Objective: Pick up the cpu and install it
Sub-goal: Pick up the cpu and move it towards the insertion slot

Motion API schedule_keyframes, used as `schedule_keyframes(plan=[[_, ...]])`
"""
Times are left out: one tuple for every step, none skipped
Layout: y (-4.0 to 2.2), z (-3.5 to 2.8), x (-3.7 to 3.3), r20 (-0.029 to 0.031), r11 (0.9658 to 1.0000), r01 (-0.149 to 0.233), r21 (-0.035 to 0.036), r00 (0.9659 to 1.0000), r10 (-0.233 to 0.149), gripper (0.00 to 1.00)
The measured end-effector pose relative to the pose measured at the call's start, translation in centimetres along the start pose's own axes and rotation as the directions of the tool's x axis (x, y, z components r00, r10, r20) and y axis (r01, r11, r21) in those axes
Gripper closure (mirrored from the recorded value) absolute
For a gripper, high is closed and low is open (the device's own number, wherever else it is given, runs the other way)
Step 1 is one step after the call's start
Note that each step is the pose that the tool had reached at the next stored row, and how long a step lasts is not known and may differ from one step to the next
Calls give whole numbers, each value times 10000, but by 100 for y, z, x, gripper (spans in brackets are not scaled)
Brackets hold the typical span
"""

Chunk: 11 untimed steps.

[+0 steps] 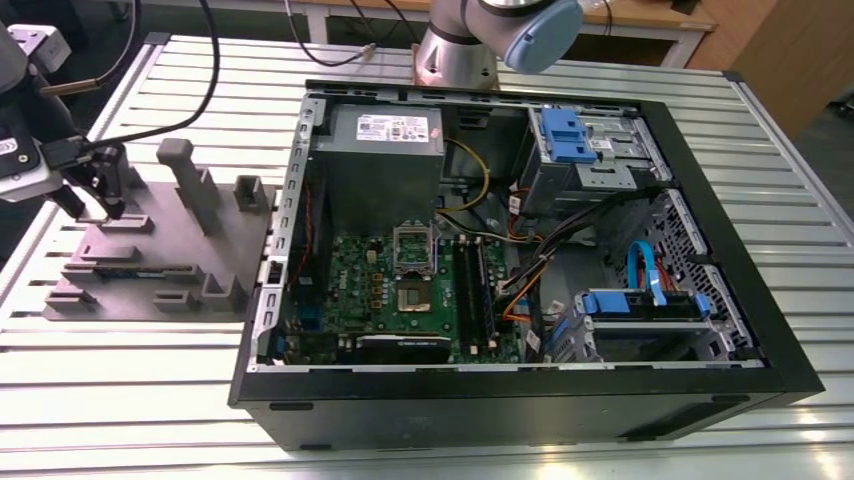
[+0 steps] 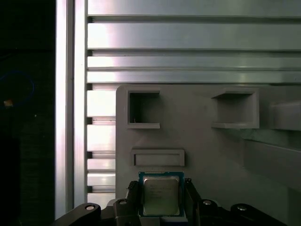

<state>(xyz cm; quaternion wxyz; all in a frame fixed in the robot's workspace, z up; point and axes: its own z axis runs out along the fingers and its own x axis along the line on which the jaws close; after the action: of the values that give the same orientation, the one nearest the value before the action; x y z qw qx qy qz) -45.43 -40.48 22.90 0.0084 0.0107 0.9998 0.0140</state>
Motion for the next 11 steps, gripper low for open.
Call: schedule_keyframes(plan=[[0,-3,0,0,10000,0,0,10000,0,53],[0,-7,0,0,10000,0,0,10000,0,53],[0,-9,0,1,10000,0,0,10000,0,53],[0,-11,0,1,10000,0,0,10000,0,53],[1,-14,0,1,10000,0,0,10000,0,53],[1,-17,0,1,10000,0,0,10000,0,53],[1,-18,0,1,10000,0,0,10000,0,53],[1,-23,-1,1,10000,0,0,10000,0,53],[1,-31,-1,0,10000,0,0,10000,0,53],[1,-33,-1,0,10000,0,0,10000,0,53],[1,-35,-1,0,10000,0,0,10000,0,53]])
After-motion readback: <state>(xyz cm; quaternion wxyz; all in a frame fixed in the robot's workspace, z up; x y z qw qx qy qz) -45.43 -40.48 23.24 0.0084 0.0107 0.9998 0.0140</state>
